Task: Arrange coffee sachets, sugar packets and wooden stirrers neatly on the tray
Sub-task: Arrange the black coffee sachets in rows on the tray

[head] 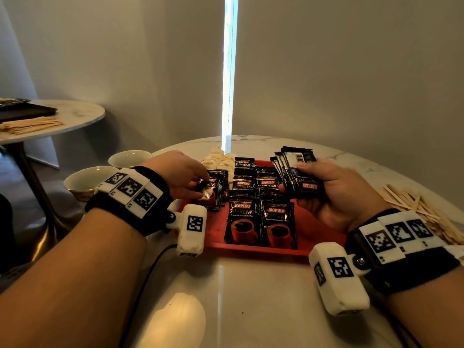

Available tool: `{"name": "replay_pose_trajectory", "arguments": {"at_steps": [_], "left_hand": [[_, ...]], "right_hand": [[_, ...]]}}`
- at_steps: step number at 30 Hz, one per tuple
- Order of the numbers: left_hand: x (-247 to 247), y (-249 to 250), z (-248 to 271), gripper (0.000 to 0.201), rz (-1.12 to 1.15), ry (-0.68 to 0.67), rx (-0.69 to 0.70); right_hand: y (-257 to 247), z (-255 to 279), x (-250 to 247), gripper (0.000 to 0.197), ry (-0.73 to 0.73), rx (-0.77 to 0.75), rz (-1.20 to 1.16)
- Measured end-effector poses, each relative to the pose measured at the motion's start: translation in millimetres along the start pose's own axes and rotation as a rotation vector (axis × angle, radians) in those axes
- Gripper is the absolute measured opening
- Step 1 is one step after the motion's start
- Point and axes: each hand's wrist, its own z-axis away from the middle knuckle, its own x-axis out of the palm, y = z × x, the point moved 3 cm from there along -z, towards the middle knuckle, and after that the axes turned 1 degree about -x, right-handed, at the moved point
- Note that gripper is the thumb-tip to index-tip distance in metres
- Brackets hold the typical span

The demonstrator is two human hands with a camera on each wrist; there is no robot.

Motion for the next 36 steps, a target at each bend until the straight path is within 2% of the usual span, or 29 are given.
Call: {"name": "replay_pose_trajectory", "arguments": {"at_steps": [8, 13, 16, 19, 22, 25, 30, 36], "left_hand": [[-2.5, 6.0, 1.6, 0.02, 0.008, 0.022, -0.003], [-5.3, 21.6, 9.0, 0.018, 0.048, 0.094, 0.224], [-0.1, 29.8, 17.7, 0.02, 0.202, -0.003, 0.359], [8.7, 37.5, 26.4, 0.023, 0.226, -0.127, 0.478], [21.6, 36.3, 32.7, 0.022, 0.162, -0.302, 0.49], [38.1, 33.4, 40.8, 0.031, 0.053, -0.451, 0.489], [43.9, 37.5, 49.9, 0.032, -0.103, -0.407, 0.514], [43.5, 36.6, 48.1, 0.023, -0.138, -0.346, 0.543]], "right_hand": [[-0.4, 0.8, 0.7, 0.02, -0.004, 0.005, 0.011], [3.4, -0.6, 3.7, 0.033, 0.01, 0.01, 0.005], [5.2, 0.2, 9.1, 0.037, 0.036, -0.007, -0.01], [5.6, 4.4, 17.2, 0.034, 0.018, -0.005, -0.022], [9.0, 8.3, 25.8, 0.034, -0.01, 0.005, 0.001], [14.5, 10.9, 31.8, 0.033, -0.021, 0.011, 0.039], [16.9, 14.0, 34.5, 0.033, -0.025, 0.046, 0.037], [17.5, 16.5, 35.2, 0.038, -0.023, 0.071, 0.06]]}}
